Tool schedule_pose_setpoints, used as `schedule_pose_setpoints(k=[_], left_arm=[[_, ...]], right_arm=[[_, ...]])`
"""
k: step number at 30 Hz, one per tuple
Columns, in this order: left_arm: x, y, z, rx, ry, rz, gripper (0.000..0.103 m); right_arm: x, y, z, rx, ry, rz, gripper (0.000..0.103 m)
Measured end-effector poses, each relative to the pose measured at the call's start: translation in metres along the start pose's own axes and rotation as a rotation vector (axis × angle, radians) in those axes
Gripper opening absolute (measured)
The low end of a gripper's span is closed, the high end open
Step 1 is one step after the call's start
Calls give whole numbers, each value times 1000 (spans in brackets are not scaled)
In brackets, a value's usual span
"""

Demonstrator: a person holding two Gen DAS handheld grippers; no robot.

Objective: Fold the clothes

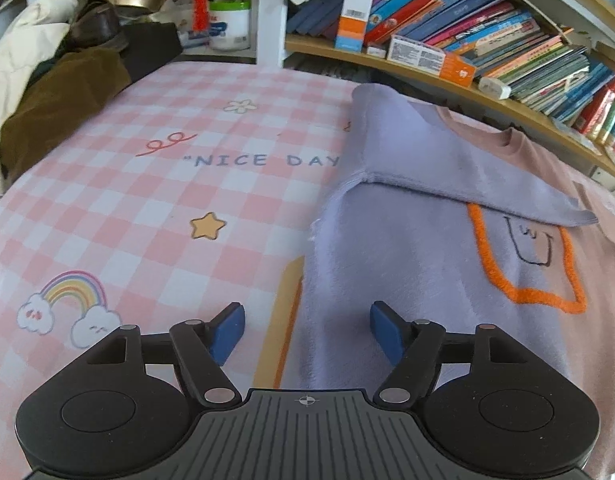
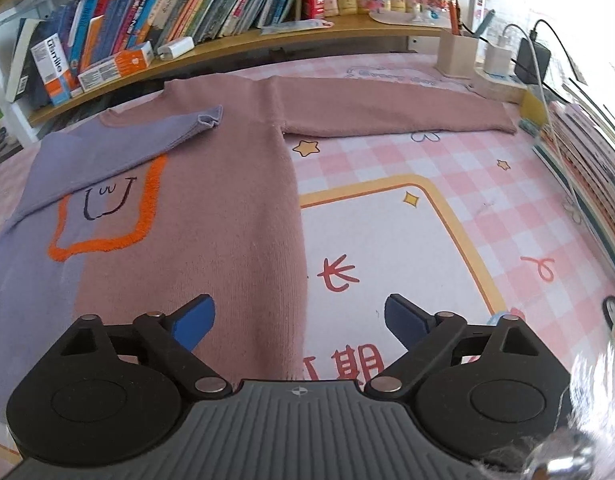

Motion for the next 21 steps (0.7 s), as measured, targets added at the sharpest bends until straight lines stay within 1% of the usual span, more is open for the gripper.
schedule_pose_setpoints(k=[1,2,3,4,6,7,8,9,10,11,12,13,16,21], left_arm=[[-1,-1,-1,1,9,-3,69],[-2,-2,-1,1,20,-7,65],[-3,-3,-1,-1,35,-12,55],[-3,-4,-2,-3,46,-13,48],[-3,-5,-2,-5,67,-14,7],[-2,-5,-2,-11,74,-10,5],[1,-6,-2,-20,92,-5,4],[3,-6,-1,-27,107,1,4],[5,-8,1,-35,111,3,4],[8,-9,2,-45,113,10,4],[11,-11,3,-54,116,17,4],[15,-12,4,-61,120,25,4],[23,-18,7,-82,118,36,4],[35,-22,8,-95,90,52,4]], right_arm=[[1,0,1,0,4,-5,90],[2,1,1,-1,8,-9,90],[2,1,2,-1,13,-14,90],[3,2,2,-1,17,-19,88],[5,2,2,0,19,-23,85],[6,2,3,1,21,-25,82],[7,2,2,3,21,-27,80],[8,2,2,7,17,-27,74],[9,3,1,11,12,-27,63],[11,3,1,14,8,-26,57],[12,3,0,18,4,-26,48],[14,3,-1,22,-1,-26,42],[18,3,-3,33,-14,-25,35],[25,4,-6,51,-36,-23,34]])
Point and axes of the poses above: each gripper's, at about its wrist camera, not at the fingertips, and z roughly against the way its jaws point, x to its left, y to its underside, the point moved 1 cm from there along -z, roughly the way its jaws point, and after that the axes turned 1 degree about -y, right-handed, at the moved point
